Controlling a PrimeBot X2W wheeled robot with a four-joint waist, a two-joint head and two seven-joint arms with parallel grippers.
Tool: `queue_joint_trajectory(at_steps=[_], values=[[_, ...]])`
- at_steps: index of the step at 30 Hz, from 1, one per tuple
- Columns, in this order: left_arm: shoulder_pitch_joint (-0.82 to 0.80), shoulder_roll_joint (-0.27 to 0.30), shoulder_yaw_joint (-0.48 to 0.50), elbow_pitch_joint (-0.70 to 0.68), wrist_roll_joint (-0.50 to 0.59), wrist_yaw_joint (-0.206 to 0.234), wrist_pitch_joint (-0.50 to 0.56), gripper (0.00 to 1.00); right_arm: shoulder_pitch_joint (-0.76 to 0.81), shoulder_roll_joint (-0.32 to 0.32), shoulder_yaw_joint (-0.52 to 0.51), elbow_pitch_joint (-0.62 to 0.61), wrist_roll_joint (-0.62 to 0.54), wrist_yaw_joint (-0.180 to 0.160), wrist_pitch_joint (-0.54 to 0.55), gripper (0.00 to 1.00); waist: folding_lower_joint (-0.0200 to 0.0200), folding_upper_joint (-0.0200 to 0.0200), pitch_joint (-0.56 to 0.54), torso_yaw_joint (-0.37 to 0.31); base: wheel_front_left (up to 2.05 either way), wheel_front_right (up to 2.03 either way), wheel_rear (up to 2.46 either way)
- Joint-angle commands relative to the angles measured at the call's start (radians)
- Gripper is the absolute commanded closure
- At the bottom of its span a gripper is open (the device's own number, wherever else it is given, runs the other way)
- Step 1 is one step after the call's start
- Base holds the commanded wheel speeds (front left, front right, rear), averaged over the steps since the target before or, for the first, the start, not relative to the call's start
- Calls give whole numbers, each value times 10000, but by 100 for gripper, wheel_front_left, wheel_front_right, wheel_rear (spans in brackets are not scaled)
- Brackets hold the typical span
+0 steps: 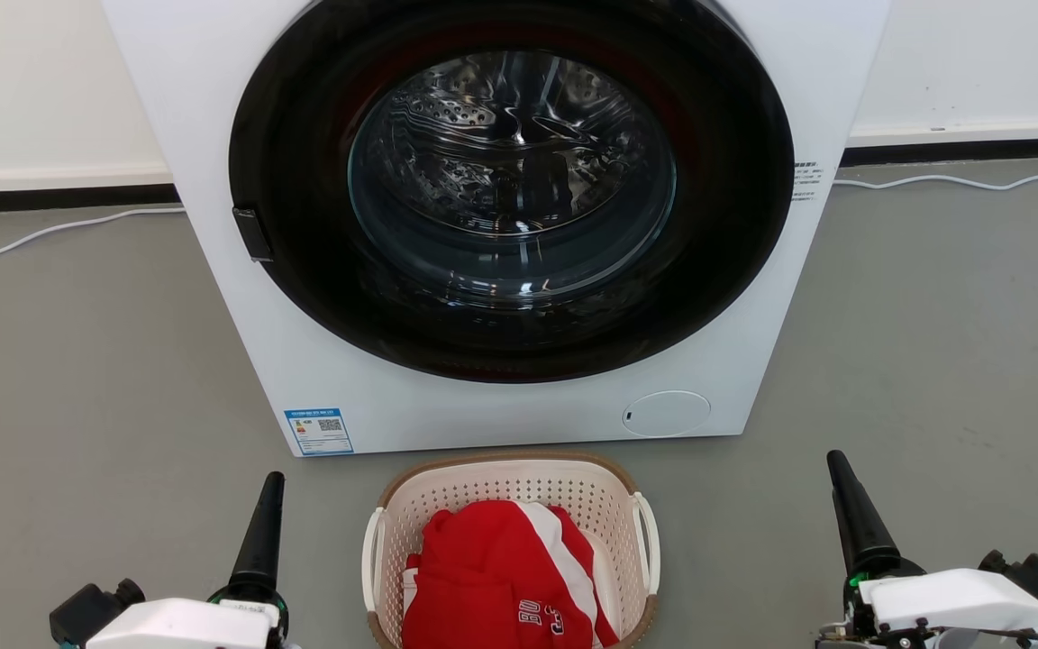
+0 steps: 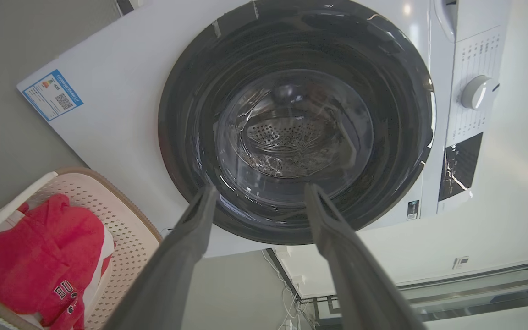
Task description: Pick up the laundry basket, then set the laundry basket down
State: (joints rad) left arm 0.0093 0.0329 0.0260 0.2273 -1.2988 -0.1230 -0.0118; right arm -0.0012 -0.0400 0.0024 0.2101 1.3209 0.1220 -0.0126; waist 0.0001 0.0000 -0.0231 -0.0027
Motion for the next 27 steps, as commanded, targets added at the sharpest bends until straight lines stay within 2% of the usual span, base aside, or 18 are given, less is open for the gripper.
queue_joint_trajectory(at_steps=[1,12,21,27], values=[[-263,83,85,-373,352,-27,-106,0,-228,-105,127,-324,-307,36,-129,0,-1,0,-7,-1,0,0,0],[-196,94,-70,-807,2479,-34,-432,0,-182,-163,477,-580,-2043,43,-451,0,-1,0,-69,-17,0,0,0],[-98,170,-173,-970,4256,-40,-699,0,-140,-217,685,-775,-3890,48,-714,0,-1,0,-152,-49,0,0,0],[-41,155,-202,-1006,5055,-44,-907,0,-72,-166,704,-768,-5241,53,-920,0,-1,0,-189,-74,0,0,0]])
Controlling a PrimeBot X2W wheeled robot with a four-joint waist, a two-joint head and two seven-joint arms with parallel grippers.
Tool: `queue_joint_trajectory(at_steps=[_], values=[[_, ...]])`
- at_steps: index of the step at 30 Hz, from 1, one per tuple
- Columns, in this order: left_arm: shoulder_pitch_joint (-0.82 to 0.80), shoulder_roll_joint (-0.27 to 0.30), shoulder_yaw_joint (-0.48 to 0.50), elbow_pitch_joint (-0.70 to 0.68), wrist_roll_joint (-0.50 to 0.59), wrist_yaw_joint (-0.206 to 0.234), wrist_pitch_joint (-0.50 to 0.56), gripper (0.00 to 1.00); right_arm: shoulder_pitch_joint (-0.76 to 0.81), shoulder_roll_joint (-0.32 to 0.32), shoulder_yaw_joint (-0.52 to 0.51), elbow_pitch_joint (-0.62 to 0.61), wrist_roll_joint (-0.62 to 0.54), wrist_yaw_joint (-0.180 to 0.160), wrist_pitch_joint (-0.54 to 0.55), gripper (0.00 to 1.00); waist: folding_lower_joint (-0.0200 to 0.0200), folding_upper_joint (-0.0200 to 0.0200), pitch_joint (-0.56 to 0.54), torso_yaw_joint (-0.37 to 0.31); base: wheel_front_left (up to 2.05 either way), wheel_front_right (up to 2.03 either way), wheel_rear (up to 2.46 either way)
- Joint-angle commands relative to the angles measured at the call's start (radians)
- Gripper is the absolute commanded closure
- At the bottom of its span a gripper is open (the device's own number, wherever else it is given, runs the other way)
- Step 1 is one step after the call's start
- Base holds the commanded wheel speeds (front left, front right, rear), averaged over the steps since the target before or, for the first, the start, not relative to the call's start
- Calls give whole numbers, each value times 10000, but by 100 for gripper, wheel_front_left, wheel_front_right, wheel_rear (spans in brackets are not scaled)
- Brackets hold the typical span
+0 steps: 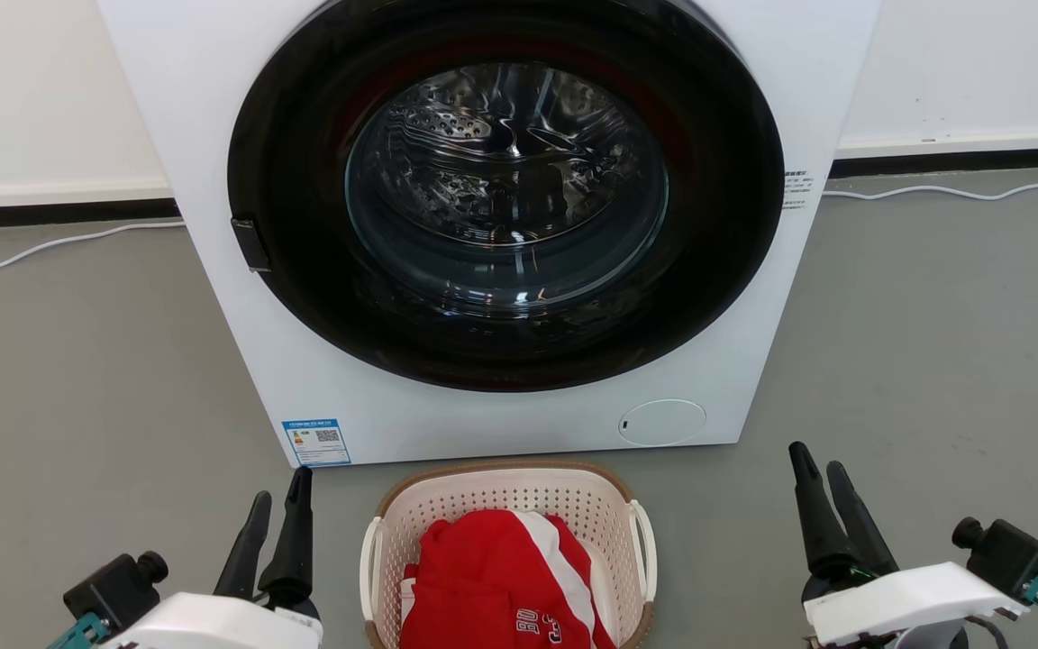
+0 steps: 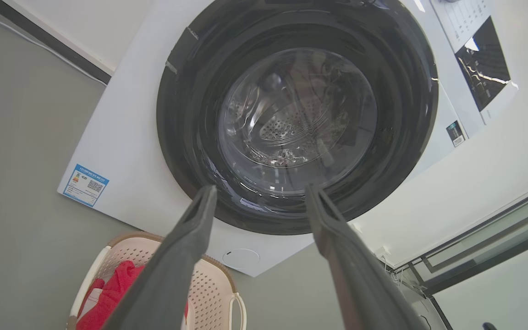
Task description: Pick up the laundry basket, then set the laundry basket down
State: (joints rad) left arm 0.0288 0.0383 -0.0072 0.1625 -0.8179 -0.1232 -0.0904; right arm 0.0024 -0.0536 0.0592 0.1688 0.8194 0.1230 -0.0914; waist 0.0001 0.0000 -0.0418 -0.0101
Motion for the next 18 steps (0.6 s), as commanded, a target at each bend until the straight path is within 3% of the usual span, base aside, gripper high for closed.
queue_joint_trajectory(at_steps=[1,18], values=[[-235,103,135,-370,369,-43,-150,0,-98,-22,148,-360,-374,44,-161,0,-1,0,-9,-2,0,0,0],[-79,107,21,-677,2100,-52,-625,0,56,35,365,-533,-2193,54,-630,0,-1,0,-174,-25,0,0,0]])
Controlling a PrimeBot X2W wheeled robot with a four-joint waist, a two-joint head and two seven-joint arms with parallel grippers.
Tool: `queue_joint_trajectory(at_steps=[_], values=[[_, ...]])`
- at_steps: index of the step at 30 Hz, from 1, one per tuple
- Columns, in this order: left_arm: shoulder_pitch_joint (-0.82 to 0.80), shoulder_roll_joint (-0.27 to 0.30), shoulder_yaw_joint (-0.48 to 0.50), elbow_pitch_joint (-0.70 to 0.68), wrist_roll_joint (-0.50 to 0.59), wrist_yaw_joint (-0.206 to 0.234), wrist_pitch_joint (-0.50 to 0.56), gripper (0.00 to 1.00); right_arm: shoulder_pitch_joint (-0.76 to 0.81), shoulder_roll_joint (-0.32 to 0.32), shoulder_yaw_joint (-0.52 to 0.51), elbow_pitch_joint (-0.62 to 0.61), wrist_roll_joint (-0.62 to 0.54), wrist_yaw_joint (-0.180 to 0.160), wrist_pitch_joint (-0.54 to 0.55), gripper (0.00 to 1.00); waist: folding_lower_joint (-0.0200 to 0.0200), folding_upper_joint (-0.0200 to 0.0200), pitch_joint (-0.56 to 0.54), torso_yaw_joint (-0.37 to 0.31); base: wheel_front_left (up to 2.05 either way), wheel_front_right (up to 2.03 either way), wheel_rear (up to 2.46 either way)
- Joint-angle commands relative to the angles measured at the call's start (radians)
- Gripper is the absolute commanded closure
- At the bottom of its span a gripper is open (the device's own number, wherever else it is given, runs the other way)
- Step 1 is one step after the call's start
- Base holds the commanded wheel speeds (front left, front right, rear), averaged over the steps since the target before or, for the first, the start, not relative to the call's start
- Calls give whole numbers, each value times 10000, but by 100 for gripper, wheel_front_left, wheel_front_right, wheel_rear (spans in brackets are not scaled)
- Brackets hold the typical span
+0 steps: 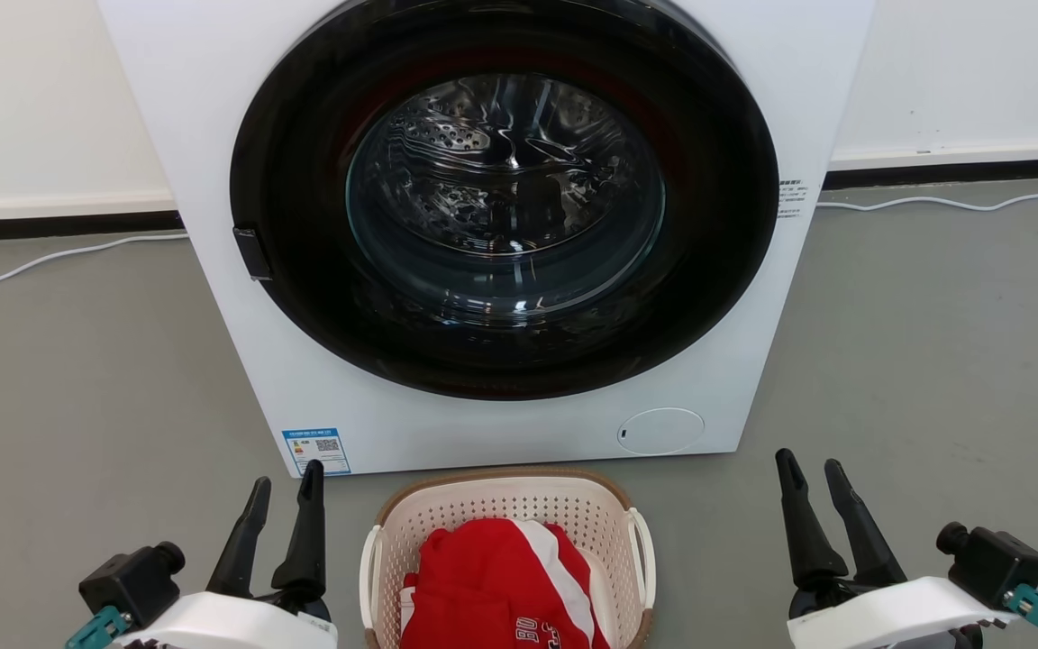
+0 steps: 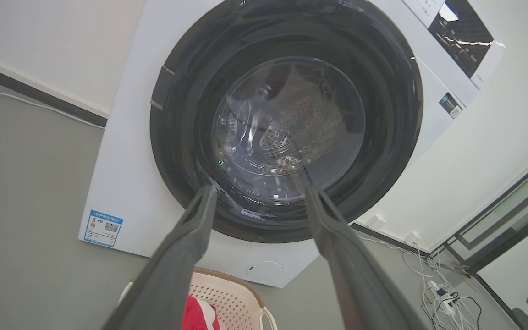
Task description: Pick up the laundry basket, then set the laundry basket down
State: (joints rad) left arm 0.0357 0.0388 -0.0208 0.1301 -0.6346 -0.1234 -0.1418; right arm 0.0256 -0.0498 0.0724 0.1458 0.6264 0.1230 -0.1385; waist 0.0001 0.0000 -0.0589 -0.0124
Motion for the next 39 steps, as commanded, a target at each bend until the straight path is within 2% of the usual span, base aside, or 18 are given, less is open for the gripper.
queue_joint_trajectory(at_steps=[1,23,36,39], values=[[-138,102,147,-370,376,-51,-141,0,-170,-4,251,-323,-371,54,-187,0,0,0,-9,-7,0,0,0],[-83,136,36,-712,2769,-65,-796,0,-61,10,12,-522,-3056,68,-834,0,0,0,-24,-64,0,0,0],[-19,149,-63,-855,4213,-73,-1182,0,3,-5,22,-639,-4266,77,-1215,0,0,0,-87,-86,0,0,0],[-17,149,-73,-850,4273,-73,-1200,0,2,-6,21,-649,-4309,77,-1232,0,0,0,-83,-88,0,0,0]])
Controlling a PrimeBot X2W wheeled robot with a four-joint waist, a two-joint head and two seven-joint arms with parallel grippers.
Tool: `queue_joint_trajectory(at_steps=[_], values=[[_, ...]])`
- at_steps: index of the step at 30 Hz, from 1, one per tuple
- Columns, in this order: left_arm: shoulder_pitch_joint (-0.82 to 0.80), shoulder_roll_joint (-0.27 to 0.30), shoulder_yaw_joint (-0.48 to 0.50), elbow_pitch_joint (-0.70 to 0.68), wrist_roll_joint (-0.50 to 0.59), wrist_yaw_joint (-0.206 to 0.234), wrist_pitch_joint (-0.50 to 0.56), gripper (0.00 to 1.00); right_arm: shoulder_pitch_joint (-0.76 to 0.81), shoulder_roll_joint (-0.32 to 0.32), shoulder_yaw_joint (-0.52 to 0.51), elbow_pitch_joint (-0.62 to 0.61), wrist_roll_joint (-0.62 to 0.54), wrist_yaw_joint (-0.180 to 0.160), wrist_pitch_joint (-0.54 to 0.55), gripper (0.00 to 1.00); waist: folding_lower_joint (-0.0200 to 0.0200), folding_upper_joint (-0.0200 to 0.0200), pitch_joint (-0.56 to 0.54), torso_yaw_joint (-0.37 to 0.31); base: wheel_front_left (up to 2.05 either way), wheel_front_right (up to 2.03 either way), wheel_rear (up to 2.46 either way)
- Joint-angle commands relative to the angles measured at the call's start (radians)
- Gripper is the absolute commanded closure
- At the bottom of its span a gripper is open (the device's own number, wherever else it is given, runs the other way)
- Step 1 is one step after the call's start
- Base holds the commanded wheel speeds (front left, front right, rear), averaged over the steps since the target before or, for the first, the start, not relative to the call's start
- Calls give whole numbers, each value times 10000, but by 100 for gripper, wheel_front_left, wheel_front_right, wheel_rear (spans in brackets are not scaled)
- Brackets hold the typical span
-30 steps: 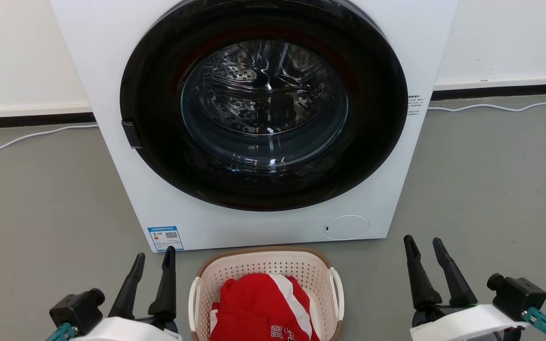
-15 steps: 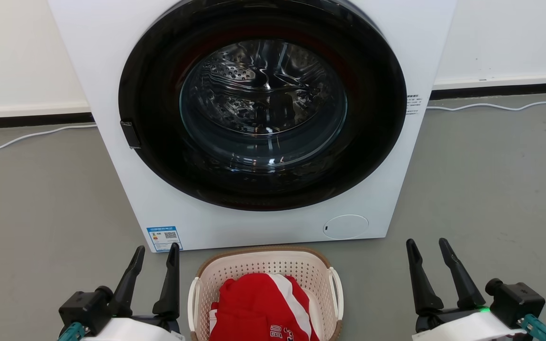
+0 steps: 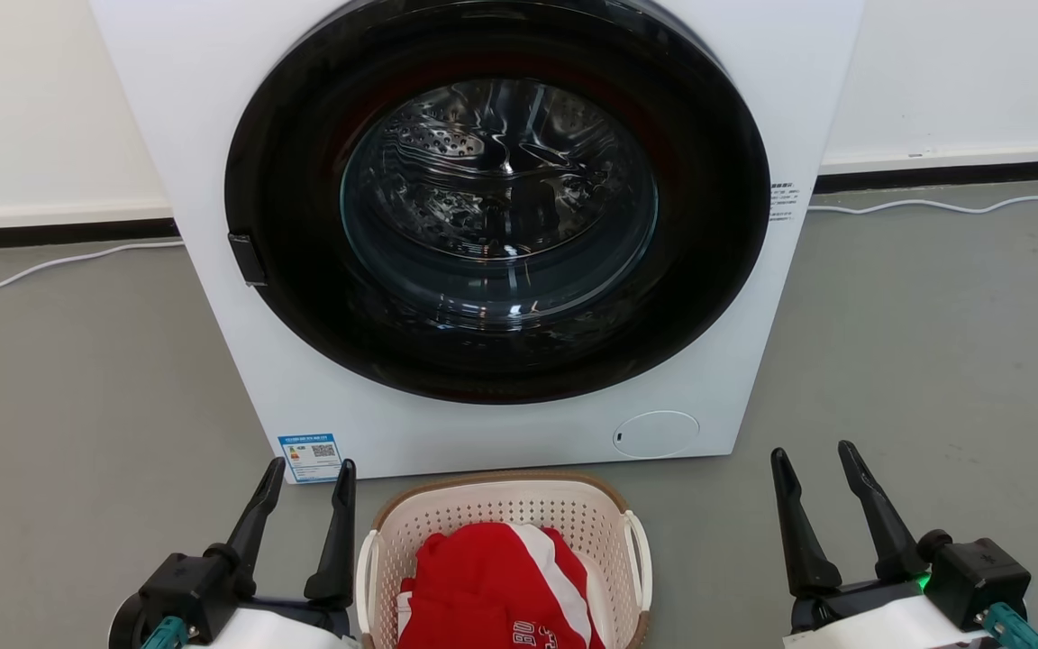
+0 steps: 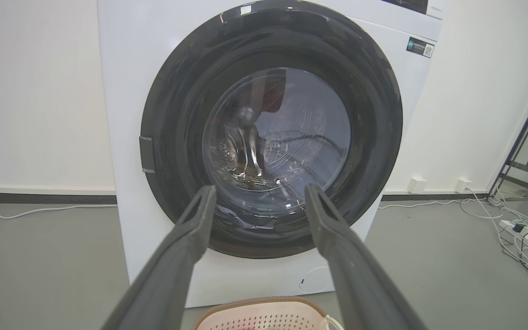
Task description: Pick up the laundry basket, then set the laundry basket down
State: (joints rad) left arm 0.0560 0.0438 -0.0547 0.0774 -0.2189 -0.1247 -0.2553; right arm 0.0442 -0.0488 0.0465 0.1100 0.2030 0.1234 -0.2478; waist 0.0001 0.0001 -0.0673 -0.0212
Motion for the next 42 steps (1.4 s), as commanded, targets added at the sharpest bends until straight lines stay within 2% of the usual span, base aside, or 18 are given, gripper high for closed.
queue_joint_trajectory(at_steps=[1,42], values=[[-222,98,266,-315,111,-60,-65,0,-185,-16,274,-290,-63,73,-139,0,0,-1,7,1,0,0,0],[-290,123,370,-52,-239,-60,-65,0,-449,-14,207,-62,255,73,-139,0,0,-1,516,-127,0,0,0]])
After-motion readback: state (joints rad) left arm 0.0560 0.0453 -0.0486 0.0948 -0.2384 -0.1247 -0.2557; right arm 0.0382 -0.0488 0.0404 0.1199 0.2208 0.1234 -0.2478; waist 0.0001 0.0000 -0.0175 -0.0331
